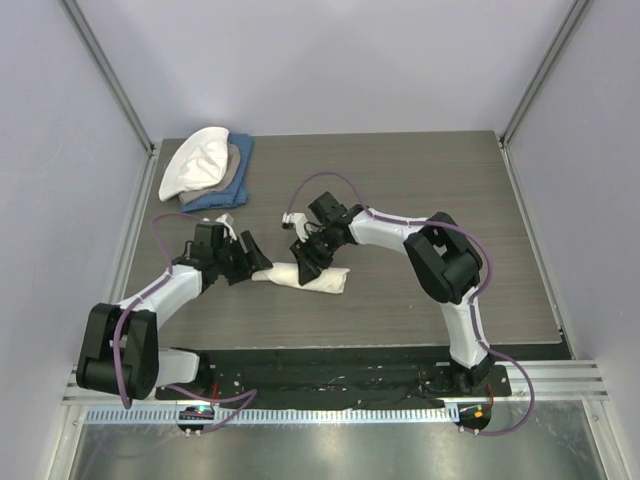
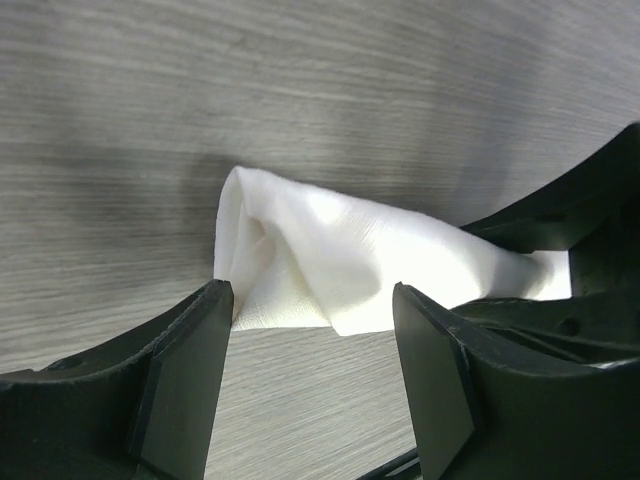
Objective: Fold the napkin, place the utensils inside, and roll it up
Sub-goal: Roll the napkin with the utensil
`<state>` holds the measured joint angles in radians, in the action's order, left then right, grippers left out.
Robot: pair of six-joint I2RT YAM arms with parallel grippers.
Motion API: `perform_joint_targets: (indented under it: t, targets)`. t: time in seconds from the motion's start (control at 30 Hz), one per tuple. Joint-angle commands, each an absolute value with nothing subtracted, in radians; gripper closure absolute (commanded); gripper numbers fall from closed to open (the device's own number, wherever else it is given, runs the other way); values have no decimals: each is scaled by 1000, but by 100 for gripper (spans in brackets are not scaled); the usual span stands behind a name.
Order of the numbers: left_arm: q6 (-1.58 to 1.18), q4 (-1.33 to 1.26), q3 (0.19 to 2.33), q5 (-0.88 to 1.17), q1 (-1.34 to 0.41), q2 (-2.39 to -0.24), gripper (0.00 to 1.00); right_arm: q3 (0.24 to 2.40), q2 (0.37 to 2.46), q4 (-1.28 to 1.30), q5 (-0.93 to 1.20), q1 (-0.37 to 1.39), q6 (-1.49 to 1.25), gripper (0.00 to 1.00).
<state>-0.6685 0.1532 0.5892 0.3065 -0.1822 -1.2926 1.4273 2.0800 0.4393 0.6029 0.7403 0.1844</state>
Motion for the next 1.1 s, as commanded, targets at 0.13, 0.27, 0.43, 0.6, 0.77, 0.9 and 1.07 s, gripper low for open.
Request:
perform_joint_targets:
  t: [0.13,0.27,0.43,0.6,0.77,0.9,1.07]
  targets:
    - [-649,68,563,327,-183,-1296,32,1471,2223,572,865,692,98,54]
    - [-644,32,554,327,-183,-1324,35,1471,2241,574,879,683,89,54]
    - [-640,3,551,334,-184,-1353,51,1476,2240,574,868,680,81,54]
    - [-637,5,563,345,-184,-1365,74,1479,2200,572,809,681,64,51]
    - [-640,38,586,345,-184,-1373,96,1431,2073,520,666,689,57,29]
    - [-644,100,615,339,-184,-1405,100,1361,1883,424,430,739,84,12]
    - [-653,144,647,351,-184,-1433,100,1220,1749,225,14,914,192,4]
